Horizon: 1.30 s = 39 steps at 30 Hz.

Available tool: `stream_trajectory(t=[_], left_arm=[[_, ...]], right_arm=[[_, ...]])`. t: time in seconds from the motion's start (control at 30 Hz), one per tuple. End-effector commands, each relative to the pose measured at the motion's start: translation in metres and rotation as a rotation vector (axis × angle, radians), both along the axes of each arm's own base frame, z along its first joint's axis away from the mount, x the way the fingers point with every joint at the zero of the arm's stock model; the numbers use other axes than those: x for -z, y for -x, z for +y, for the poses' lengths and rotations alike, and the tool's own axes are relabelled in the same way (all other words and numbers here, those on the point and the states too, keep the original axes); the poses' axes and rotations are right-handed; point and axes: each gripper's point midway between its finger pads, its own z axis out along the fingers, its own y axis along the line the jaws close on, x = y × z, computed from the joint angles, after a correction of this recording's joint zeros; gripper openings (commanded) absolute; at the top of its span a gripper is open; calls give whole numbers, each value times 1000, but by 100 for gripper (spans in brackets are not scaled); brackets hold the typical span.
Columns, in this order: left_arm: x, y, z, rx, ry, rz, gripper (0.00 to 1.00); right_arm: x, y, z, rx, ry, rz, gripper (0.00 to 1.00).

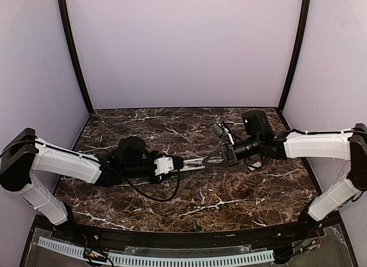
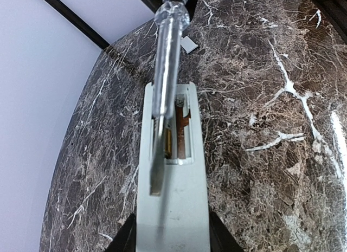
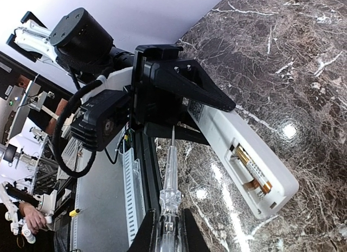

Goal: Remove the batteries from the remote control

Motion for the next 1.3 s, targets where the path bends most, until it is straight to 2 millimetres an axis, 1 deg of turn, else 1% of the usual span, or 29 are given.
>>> stream_trajectory(t=[0.0, 0.1, 0.23, 0.4, 0.5, 0.53, 0.57, 0.6, 0.63, 0.67, 0.7, 0.77, 0.9, 1.0, 1.13, 1.27], left_arm=[[-24, -2, -3, -2, 35, -19, 0], [-27, -2, -4, -3, 44, -19, 0], [-31, -4, -3, -21, 55, -20, 0], [-36, -5, -4, -31, 71, -13, 0], [-39, -5, -4, -36, 82, 0, 0], [-41, -5, -5, -35, 84, 1, 0], [-39, -5, -5, -37, 74, 12, 0], [-42, -6, -7, -39, 78, 12, 0], [-39, -7, -6, -50, 64, 23, 0], [-42, -8, -7, -55, 65, 23, 0], [-38, -9, -6, -65, 50, 34, 0], [-39, -10, -6, -70, 45, 44, 0], [-35, -1, -9, -20, 24, 79, 0], [-26, 3, -10, -5, -6, 115, 0], [-18, 8, -11, 16, -37, 153, 1], [-15, 14, -13, 49, -49, 180, 0]], right_arm=[[-3, 0, -12, 39, 46, -33, 0], [-6, -2, -18, 73, 77, -52, 0], [-9, -14, -28, 177, 144, -80, 0], [-26, -22, -42, 281, 179, -123, 0], [-33, -24, -49, 321, 201, -140, 0], [-33, -25, -51, 330, 213, -139, 0], [-34, -26, -53, 339, 222, -138, 0], [-34, -26, -54, 344, 234, -134, 0], [-34, -26, -55, 349, 244, -131, 0], [-34, -27, -56, 355, 254, -130, 0], [-33, -27, -57, 364, 269, -130, 0], [-35, -29, -60, 387, 297, -150, 0], [-37, -30, -63, 390, 334, -189, 0], [-39, -28, -61, 368, 349, -191, 0], [-37, -21, -60, 321, 397, -218, 0], [-34, -13, -59, 248, 450, -266, 0]])
